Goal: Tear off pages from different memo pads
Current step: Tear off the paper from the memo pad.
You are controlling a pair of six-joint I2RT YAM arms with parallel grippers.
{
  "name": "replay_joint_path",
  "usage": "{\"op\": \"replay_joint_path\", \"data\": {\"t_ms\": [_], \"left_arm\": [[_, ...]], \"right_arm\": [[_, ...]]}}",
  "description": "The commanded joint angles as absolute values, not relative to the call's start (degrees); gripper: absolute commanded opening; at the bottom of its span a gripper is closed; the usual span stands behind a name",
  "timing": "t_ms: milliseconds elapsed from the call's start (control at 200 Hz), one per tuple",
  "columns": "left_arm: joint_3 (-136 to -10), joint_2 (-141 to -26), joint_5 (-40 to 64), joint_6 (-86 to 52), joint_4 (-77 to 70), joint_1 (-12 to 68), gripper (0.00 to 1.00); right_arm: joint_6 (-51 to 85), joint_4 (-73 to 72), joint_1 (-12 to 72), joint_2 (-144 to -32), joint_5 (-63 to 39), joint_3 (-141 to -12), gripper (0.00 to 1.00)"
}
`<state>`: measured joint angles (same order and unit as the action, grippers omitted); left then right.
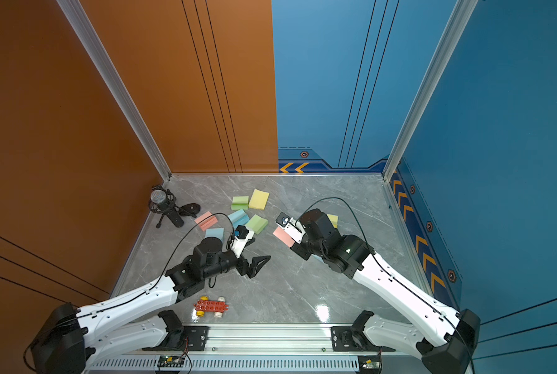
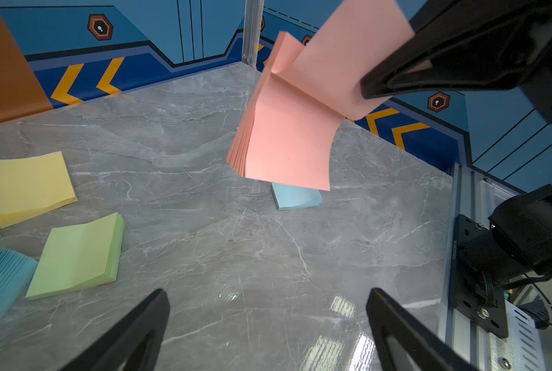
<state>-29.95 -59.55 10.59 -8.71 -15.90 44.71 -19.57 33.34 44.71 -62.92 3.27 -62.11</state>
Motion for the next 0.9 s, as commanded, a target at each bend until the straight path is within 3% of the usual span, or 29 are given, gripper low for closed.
{"op": "replay_joint_path", "data": {"t_ms": [0, 546, 716, 796, 896], "left_arm": [[-29.14, -58.17, 13.71, -11.12, -18.64, 45.39, 1.0], [-32.11, -61.86, 20.17, -16.55, -20.04, 46.19, 1.0], [-32.78, -62.59, 22.69, -15.39, -20.08, 47.4, 0.94], [-33.13, -62.97, 23.61, -14.54, -20.04, 48.3, 0.88], [-33.31, -63.32, 23.39, -13.91, -20.03, 48.95, 0.49]], "right_arm": [[-18.5, 29.92, 45.25, -60.75, 3.78, -59.92, 0.0], [-21.49, 20.71, 49.86, -55.27, -7.05, -52.1, 0.0], [-21.63, 20.64, 49.83, -54.53, -11.42, -51.16, 0.0], [-21.7, 20.62, 49.72, -54.65, -11.19, -50.89, 0.0], [-21.34, 20.51, 49.35, -54.76, -9.86, -50.97, 0.0]]}}
